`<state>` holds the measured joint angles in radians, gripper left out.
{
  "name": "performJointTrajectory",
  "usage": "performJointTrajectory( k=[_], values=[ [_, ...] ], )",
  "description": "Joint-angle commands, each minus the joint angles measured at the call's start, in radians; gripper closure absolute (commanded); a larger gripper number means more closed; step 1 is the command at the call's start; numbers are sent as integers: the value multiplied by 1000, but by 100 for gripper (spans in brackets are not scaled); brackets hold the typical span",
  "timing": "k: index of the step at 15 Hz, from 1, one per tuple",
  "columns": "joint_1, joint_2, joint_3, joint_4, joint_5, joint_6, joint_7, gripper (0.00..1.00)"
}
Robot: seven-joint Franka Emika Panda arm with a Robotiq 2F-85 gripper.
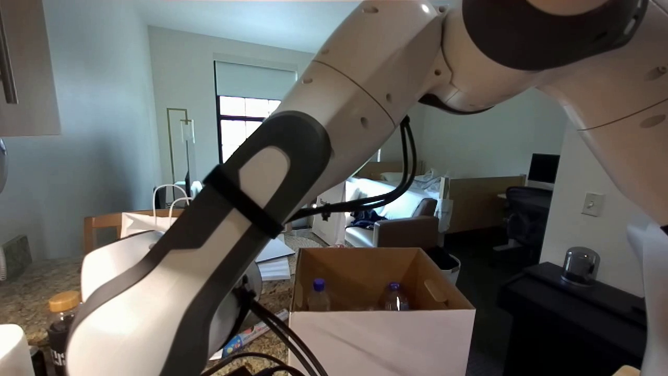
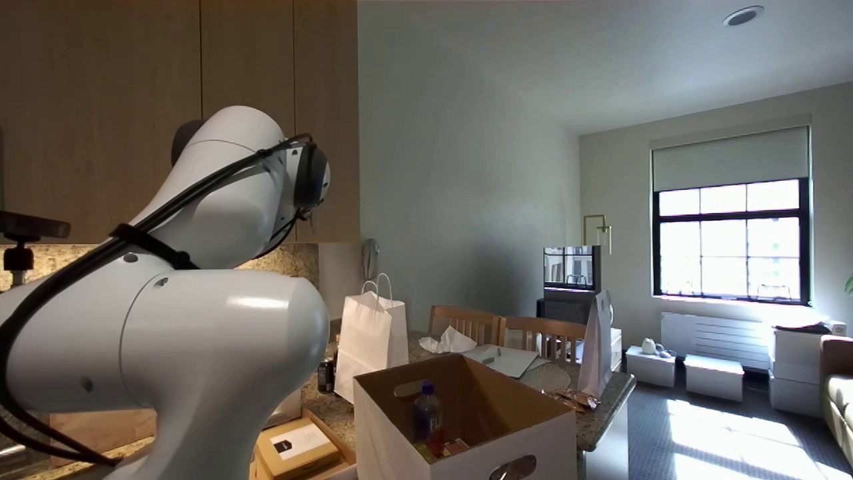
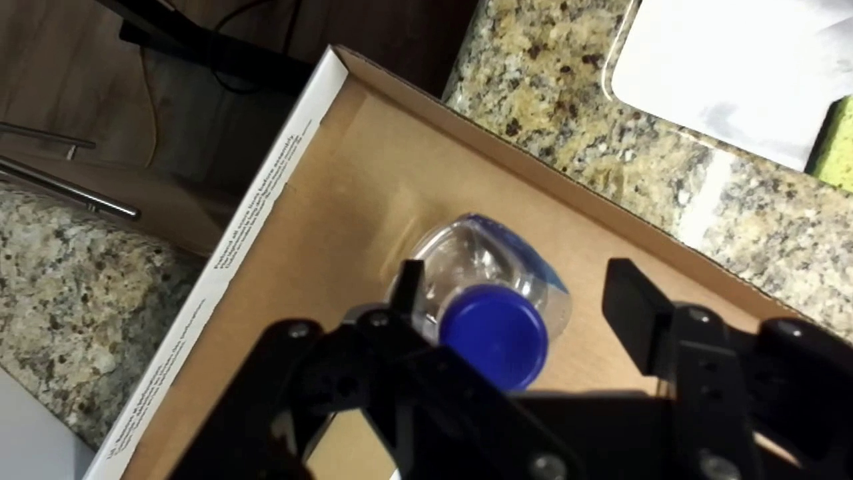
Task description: Pick up the bottles from the counter and put them in the box
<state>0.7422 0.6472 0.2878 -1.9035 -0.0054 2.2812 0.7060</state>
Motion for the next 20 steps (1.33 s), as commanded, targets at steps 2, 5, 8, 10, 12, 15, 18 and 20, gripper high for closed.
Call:
performJointTrajectory(
  k=[2,5,8,10,12,15,18,20],
  values=[
    [39,-18,-46,-17,12,-5,45,66],
    [62,-19,-62,-8,0,-30,78,77],
    [89,-20,-75,-2,-5,-49,112,82],
    [113,-25,-86,0,-13,-64,146,82],
    [134,-37,-97,-1,-16,-81,189,82],
    [139,-94,-108,-10,-11,-172,234,82],
    [90,-177,-95,-29,18,-319,199,82],
    [54,-238,-93,-41,20,-394,181,82]
  ],
)
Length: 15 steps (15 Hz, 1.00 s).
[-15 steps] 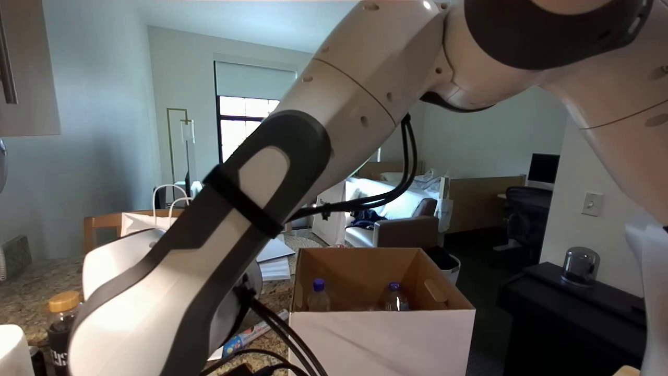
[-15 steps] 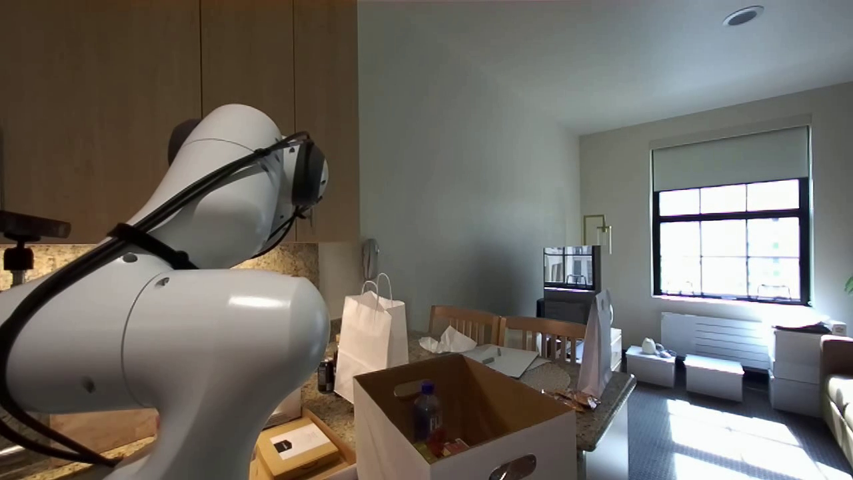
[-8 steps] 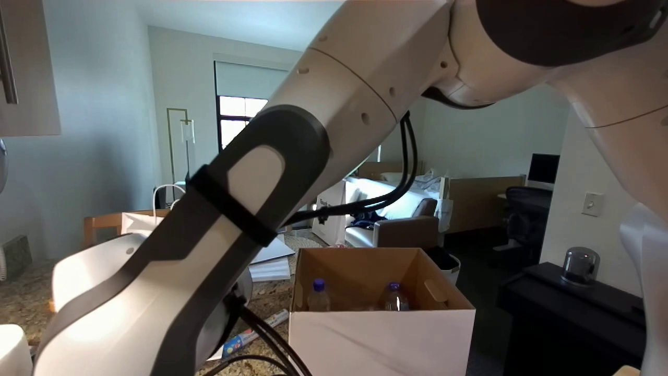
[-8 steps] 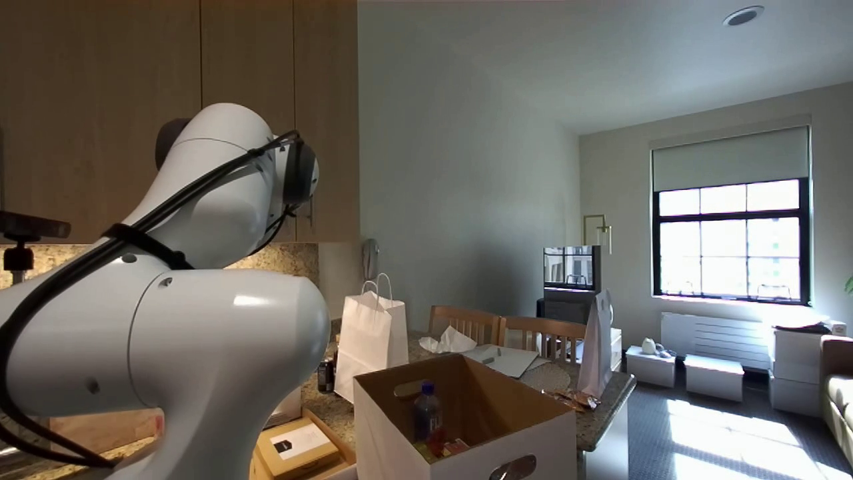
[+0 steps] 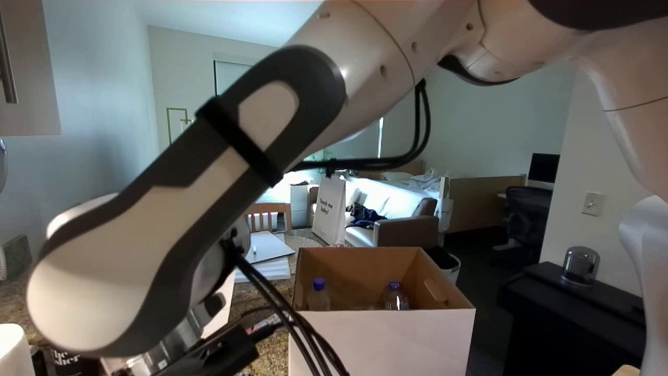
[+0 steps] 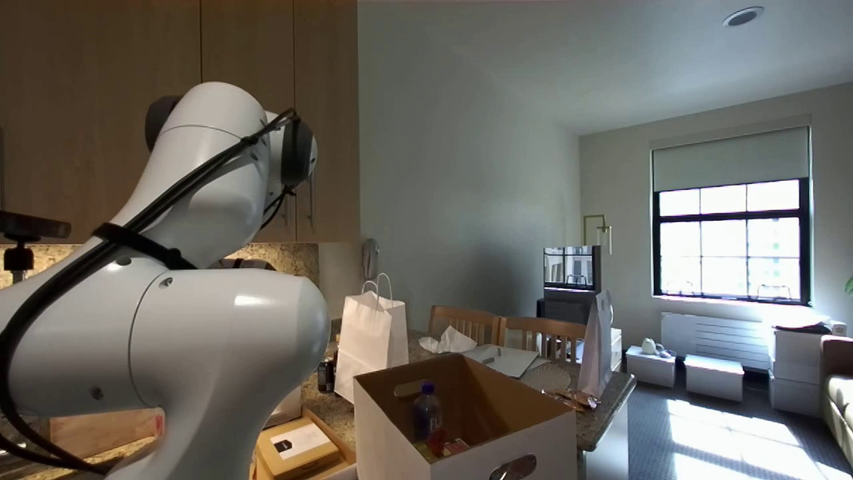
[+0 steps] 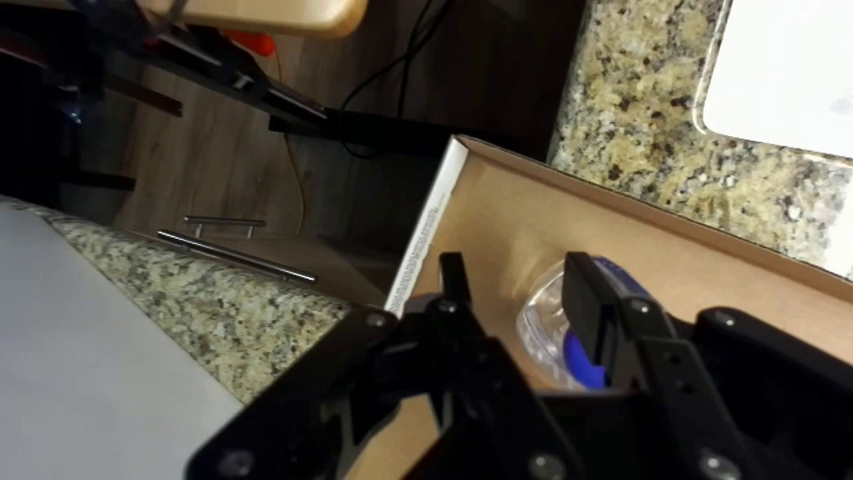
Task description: Pick up the bottles from the counter and put them in the box
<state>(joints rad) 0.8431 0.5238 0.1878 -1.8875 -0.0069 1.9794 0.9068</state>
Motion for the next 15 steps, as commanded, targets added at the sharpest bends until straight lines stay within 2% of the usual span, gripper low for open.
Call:
performJointTrajectory(
  k=[1,3,4,5,7,9,11,15],
  values=[
    [-70,-138,9,-56,21,-139,-39,82],
    [-125,-147,28,-34,39,-196,-137,82],
    [-142,-141,38,-21,40,-217,-186,48],
    [-153,-120,52,-5,41,-232,-233,31],
    [-167,-72,72,26,46,-262,-300,20],
    [-157,-27,78,42,39,-263,-300,7],
    [-133,18,82,54,31,-221,-275,0],
    [-88,129,95,118,49,-177,-293,0]
  ],
)
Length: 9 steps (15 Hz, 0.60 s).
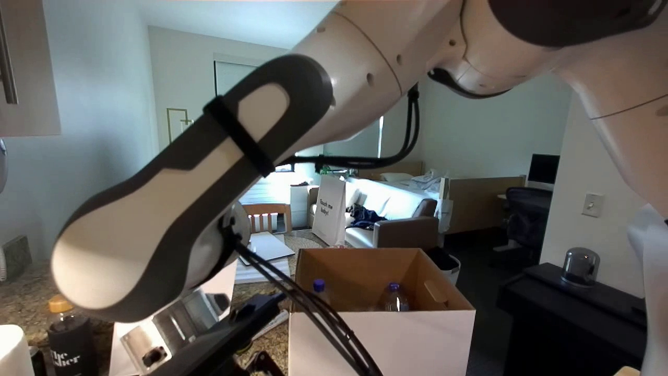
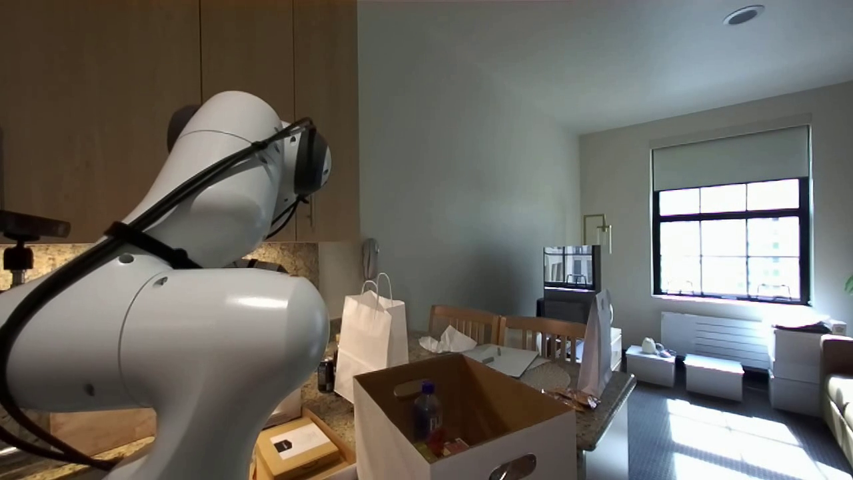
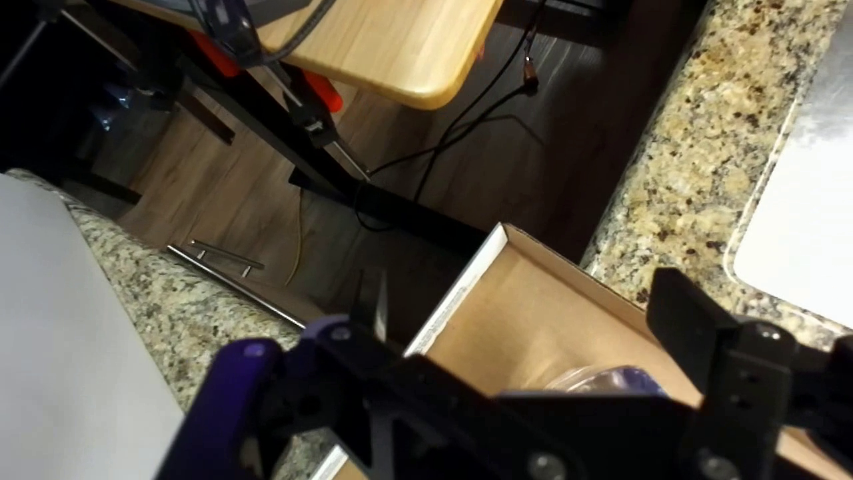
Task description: Pick up the bottles from the counter and put them in the box
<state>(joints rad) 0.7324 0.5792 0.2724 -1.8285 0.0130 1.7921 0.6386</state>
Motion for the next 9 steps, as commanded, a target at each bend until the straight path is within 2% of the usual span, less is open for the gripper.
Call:
performJointTrajectory(
  k=[1,6,9],
  values=[
    [30,96,13,77,35,8,-40,0],
    [69,173,5,183,59,19,-58,0],
    [84,183,-21,214,55,104,-10,0]
  ],
)
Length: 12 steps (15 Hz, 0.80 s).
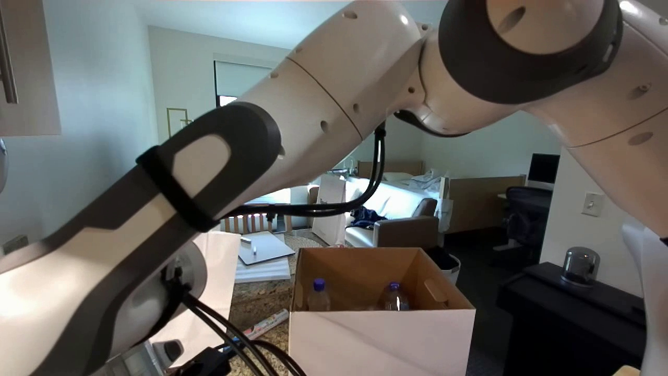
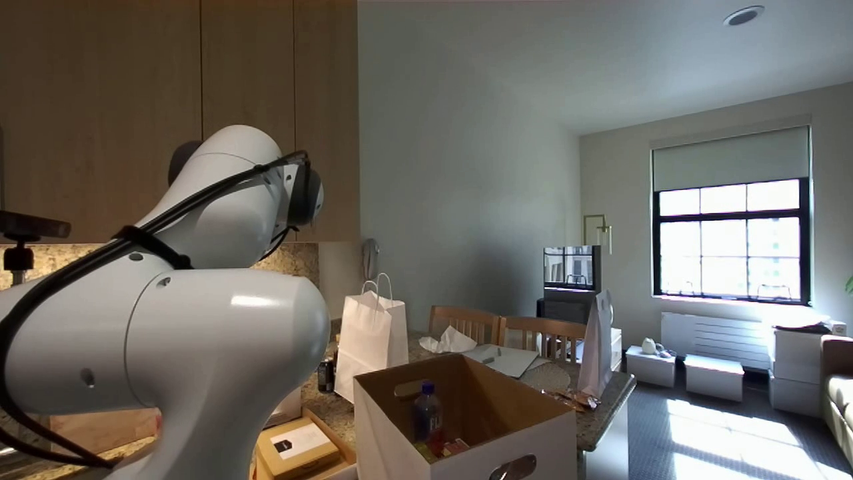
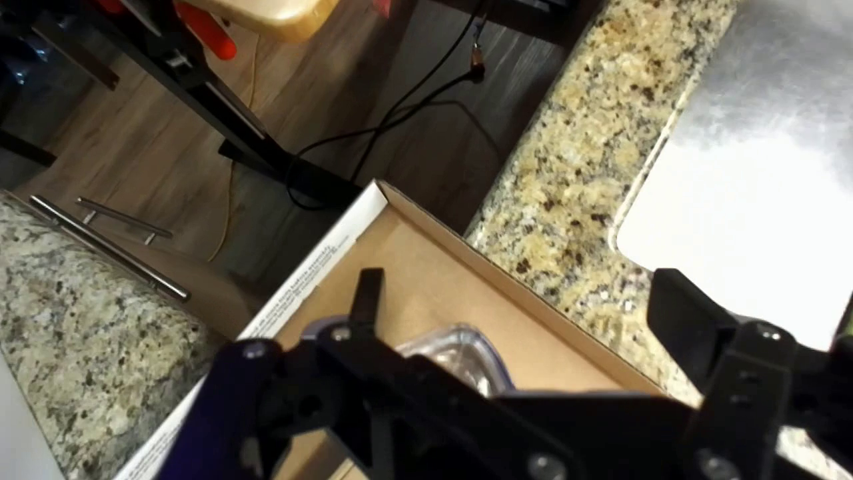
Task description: Pick up the bottles from the counter and put them in the box
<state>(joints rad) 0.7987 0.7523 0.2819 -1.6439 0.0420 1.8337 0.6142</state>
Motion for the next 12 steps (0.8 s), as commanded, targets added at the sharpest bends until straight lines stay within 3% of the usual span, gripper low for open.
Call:
performJointTrajectory(
  k=[1,8,9,10,12],
  values=[
    [26,7,-42,29,19,109,32,0],
    [47,6,-93,24,-1,136,60,0],
    [47,5,-97,22,1,136,63,25],
    [48,4,-101,19,1,143,70,26],
    [51,2,-108,17,0,148,85,40]
  ],
)
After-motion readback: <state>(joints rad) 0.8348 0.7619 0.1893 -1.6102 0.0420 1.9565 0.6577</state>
